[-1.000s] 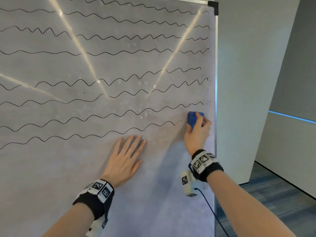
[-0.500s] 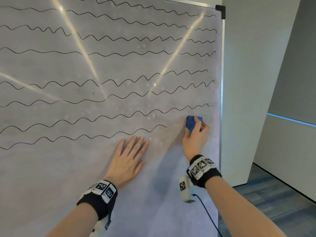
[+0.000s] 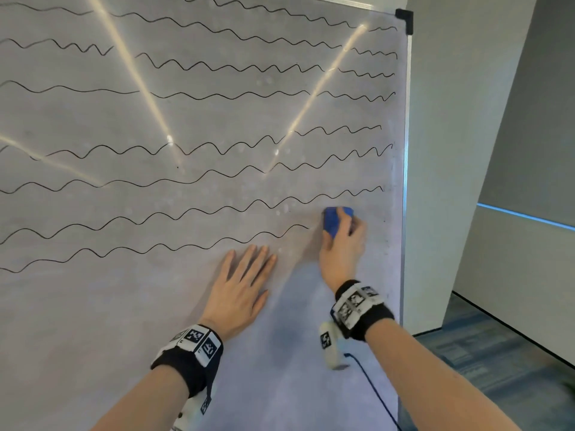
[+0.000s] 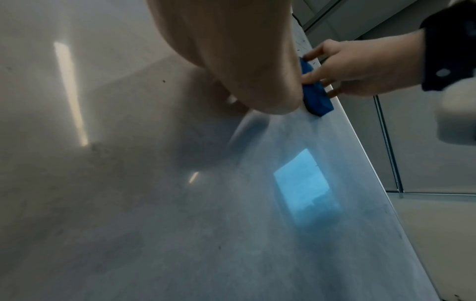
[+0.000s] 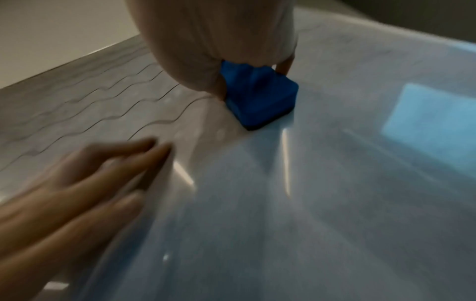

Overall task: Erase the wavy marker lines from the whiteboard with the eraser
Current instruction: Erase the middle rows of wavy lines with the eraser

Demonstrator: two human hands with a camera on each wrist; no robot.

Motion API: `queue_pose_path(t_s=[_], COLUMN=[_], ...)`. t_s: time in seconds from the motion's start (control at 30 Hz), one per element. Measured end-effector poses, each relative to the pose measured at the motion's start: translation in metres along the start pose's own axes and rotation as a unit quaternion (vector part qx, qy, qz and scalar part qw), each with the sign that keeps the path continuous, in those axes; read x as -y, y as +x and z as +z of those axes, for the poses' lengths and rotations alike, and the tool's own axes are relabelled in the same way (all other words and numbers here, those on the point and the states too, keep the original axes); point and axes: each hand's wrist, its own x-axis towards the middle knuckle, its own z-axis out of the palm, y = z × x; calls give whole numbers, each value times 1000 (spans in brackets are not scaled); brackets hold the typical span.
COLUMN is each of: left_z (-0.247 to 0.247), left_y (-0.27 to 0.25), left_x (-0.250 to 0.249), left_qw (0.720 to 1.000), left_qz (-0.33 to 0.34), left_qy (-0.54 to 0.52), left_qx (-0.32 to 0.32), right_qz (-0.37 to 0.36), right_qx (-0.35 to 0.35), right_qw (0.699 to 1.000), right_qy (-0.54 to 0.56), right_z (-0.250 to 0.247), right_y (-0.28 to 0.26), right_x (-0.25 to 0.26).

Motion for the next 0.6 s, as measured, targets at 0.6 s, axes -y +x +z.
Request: queue_pose_path(t_s=[0.6], left_z=[-15], left_y=[-45], left_x=[50], left_qw=[999], left_qz=[34], left_qy=[26], left_qx=[-13], right_qz=[-146], right_qx=[76], right_qw=[986], right_qy=[-1], right_z=[28], right_y=[-66], right_x=[53])
